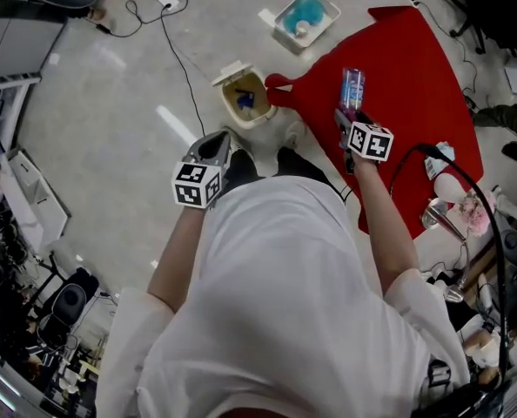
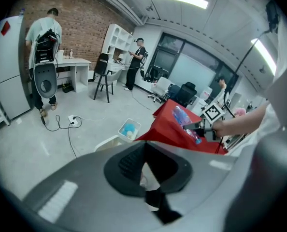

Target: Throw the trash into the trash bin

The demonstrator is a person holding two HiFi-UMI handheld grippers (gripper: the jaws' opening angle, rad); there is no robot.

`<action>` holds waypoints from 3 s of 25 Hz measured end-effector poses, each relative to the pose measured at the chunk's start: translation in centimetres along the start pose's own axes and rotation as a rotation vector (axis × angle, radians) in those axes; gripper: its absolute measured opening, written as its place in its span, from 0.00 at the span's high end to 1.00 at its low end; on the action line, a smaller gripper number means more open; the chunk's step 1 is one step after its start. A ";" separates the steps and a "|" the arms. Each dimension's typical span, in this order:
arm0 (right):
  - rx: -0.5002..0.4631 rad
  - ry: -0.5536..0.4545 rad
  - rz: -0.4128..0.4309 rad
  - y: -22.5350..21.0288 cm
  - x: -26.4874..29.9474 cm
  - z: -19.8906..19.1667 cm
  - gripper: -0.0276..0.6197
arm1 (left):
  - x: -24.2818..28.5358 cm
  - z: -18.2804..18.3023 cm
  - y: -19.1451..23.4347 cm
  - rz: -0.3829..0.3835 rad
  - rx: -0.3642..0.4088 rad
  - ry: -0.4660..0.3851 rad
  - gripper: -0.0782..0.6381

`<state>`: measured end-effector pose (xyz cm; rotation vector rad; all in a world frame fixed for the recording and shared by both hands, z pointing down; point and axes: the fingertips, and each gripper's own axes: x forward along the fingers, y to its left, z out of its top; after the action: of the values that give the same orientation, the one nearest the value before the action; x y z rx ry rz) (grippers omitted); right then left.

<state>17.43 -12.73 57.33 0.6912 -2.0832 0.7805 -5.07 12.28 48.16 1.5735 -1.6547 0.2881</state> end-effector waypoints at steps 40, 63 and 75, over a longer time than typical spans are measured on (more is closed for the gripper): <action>-0.124 0.300 0.306 21.1 16.9 -10.6 0.50 | -2.6 -8.0 14.8 0.122 -0.170 0.012 0.88; -0.064 0.407 0.266 18.4 34.3 -20.1 0.50 | 8.8 -15.1 19.4 0.050 -0.049 0.129 0.88; -0.080 0.474 0.254 16.3 40.0 -23.2 0.48 | 13.1 -19.0 19.1 0.020 -0.078 0.191 0.88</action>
<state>-4.24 6.63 96.85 0.1705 -1.7681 0.8958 -13.55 19.01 76.08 1.4261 -1.5164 0.3686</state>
